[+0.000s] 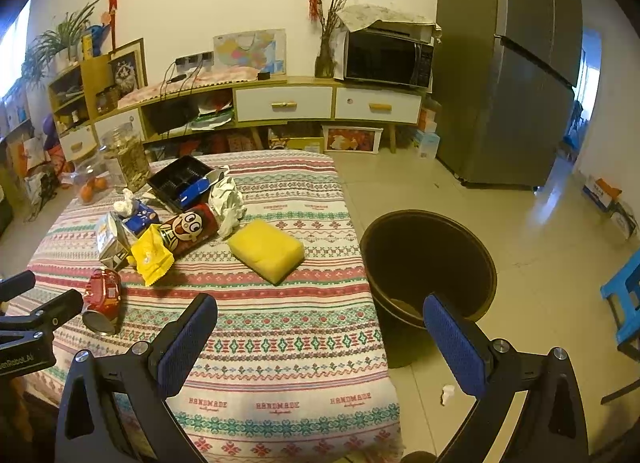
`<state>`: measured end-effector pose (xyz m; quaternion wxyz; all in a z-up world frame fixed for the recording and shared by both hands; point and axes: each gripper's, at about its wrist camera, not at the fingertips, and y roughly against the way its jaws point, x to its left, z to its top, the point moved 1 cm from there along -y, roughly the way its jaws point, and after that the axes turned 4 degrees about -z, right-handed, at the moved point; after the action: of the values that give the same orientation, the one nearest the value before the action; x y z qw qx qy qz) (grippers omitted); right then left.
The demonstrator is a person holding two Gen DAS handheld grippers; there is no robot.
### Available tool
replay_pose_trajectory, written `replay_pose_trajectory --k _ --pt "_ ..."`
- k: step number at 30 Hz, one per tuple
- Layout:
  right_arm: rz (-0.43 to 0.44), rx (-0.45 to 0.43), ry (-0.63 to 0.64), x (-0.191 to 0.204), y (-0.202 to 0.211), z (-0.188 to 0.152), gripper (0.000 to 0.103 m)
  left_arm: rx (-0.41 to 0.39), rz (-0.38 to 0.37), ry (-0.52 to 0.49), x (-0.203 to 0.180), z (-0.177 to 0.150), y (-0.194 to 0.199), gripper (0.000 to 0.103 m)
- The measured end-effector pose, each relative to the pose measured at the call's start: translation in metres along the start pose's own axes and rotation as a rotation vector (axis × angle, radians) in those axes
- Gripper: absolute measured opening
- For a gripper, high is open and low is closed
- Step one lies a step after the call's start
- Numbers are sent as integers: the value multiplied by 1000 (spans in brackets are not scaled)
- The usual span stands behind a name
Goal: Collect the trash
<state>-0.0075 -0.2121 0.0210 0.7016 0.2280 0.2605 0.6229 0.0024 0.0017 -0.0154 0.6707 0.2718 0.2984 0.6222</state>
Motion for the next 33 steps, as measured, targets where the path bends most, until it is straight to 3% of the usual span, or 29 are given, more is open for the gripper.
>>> replay_pose_trajectory --k 10,33 --pt "21 18 22 6 -8 2 103 -16 28 27 16 5 -2 103" --pt "44 69 21 16 -27 4 103 27 11 59 24 7 -11 103"
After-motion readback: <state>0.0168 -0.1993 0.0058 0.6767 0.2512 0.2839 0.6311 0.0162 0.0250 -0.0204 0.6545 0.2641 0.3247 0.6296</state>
